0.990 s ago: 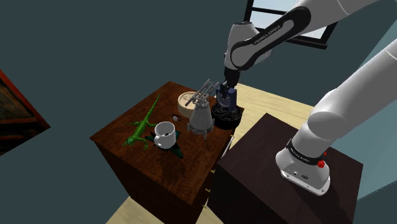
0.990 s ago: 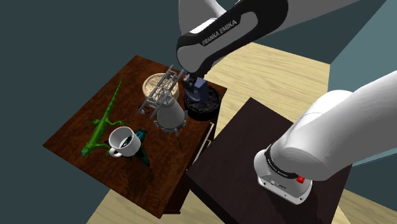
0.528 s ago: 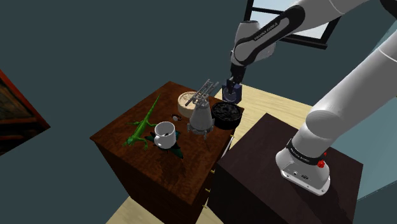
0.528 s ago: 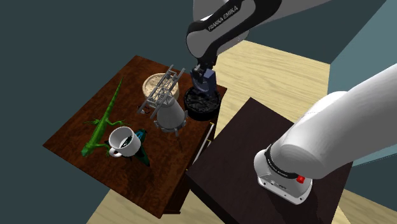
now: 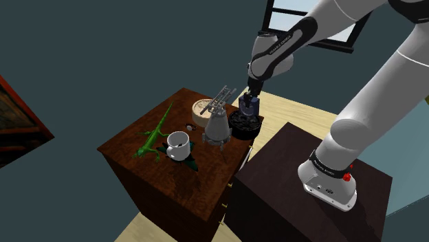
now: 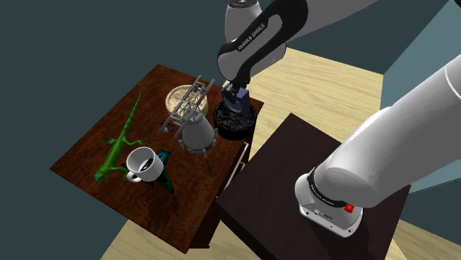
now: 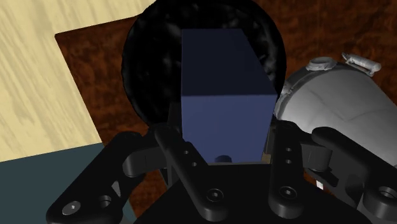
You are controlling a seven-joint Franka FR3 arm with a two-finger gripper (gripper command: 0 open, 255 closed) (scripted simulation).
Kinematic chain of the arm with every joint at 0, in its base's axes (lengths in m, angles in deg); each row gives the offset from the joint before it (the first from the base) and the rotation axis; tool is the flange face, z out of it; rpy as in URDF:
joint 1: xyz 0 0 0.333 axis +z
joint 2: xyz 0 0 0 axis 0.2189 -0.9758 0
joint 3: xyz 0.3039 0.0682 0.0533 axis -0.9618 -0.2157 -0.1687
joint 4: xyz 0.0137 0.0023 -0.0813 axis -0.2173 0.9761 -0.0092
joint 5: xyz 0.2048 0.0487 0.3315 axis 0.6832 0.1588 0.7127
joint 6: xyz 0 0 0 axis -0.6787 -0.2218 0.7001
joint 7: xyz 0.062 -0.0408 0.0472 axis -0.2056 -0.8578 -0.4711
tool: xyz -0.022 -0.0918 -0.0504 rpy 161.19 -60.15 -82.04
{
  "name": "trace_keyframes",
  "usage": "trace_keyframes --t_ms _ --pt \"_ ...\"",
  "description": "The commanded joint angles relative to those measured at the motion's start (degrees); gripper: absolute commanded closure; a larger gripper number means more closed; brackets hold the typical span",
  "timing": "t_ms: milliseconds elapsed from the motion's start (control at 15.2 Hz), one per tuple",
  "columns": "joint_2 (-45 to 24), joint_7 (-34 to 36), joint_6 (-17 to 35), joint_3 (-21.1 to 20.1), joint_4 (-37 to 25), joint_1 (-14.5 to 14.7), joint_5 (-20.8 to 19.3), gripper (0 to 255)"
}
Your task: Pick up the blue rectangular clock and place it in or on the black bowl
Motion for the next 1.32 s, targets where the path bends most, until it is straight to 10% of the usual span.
trace_keyframes --t_ms 0,858,924,1254 --pt "-1.67 -0.21 1.96 0.08 0.24 -0.04 0.12 255" --pt "-5.92 -0.48 6.6 0.06 0.64 0.0 0.5 255" --pt "-5.92 -0.48 6.6 0.06 0.64 0.0 0.5 0" --pt "-5.92 -0.48 6.6 0.06 0.64 0.0 0.5 0"
